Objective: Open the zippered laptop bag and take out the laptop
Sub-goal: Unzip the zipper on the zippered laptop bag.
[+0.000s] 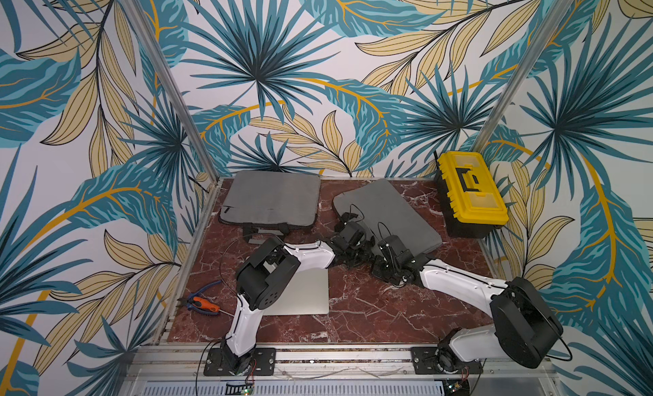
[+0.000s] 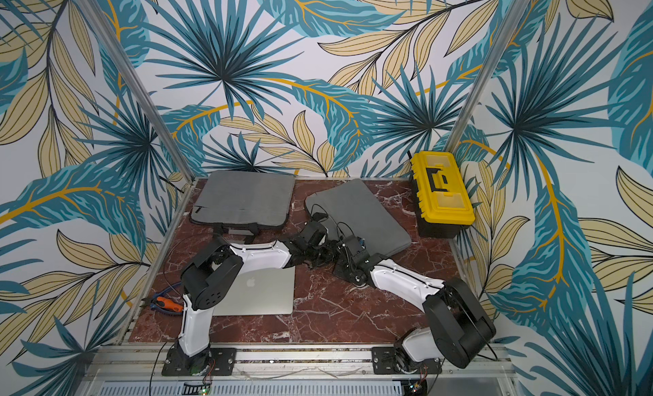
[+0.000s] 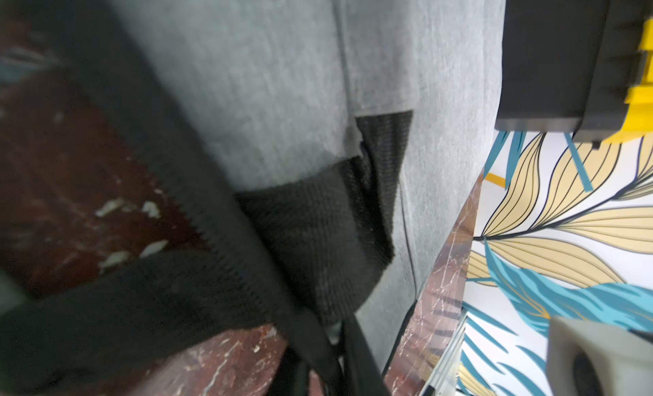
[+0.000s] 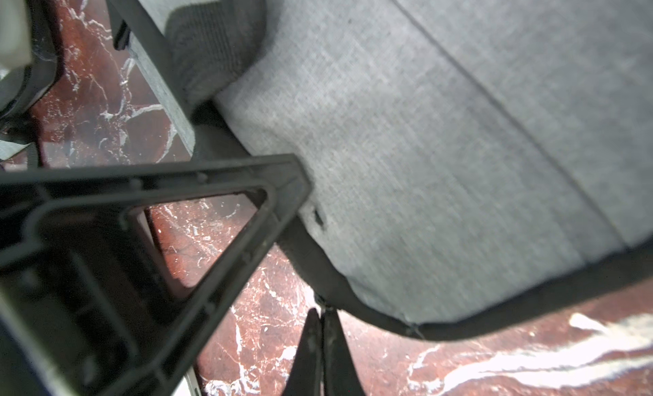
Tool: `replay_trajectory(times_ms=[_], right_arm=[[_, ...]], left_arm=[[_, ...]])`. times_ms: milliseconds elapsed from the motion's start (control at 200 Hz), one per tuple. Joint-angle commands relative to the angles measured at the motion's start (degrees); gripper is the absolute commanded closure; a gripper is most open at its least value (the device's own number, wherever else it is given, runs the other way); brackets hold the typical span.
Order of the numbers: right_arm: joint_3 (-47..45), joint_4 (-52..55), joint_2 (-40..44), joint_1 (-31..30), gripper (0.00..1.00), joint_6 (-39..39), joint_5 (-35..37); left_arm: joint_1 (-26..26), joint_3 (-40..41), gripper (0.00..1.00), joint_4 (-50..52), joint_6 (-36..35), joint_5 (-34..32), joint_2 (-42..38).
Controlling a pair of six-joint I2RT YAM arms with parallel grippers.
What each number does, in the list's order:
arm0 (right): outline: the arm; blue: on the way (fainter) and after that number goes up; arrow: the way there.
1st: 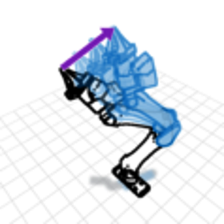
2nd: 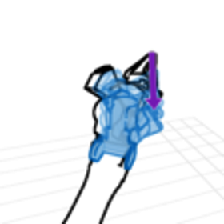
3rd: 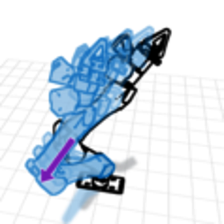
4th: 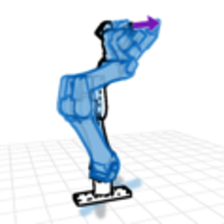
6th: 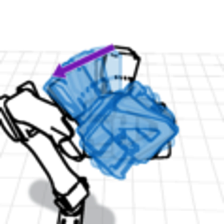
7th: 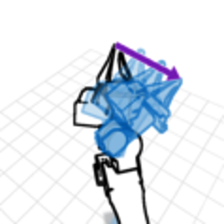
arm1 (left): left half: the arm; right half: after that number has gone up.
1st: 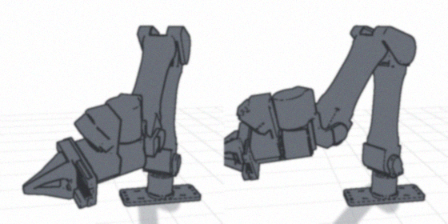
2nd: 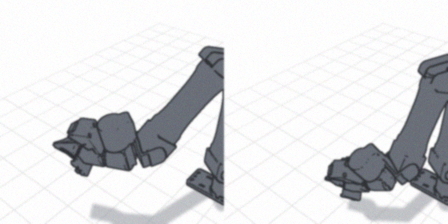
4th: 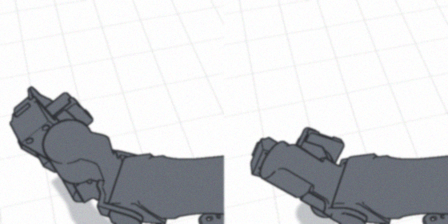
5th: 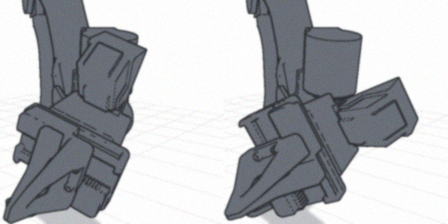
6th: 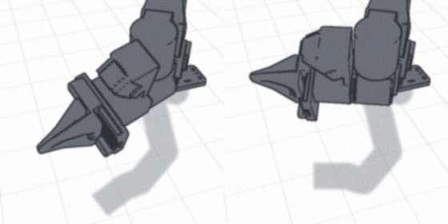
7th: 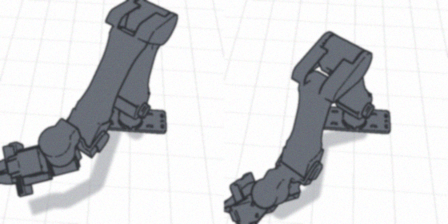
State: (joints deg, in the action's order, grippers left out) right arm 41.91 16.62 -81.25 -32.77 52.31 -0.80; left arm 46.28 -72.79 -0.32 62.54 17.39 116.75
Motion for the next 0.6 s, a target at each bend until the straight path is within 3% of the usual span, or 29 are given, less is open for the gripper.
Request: replay_trajectory(times_ms=[0, 95, 596], right_arm=[[-0.65, 2.88, 2.00, -0.32, 1.00, 0.20, 1.25], [-2.53, 3.90, 3.21, -0.13, 1.00, 0.92, 2.41], [-6.82, 14.92, 8.43, 7.02, 1.00, -5.01, 6.72]], left_arm=[[-0.22, -0.47, 0.93, -1.33, -0.49, -0.41, -0.59], [-0.57, 0.10, 1.00, -1.29, -0.62, -0.96, -1.26], [-1.63, 0.77, 1.00, -1.32, -2.15, -0.87, -2.32]])
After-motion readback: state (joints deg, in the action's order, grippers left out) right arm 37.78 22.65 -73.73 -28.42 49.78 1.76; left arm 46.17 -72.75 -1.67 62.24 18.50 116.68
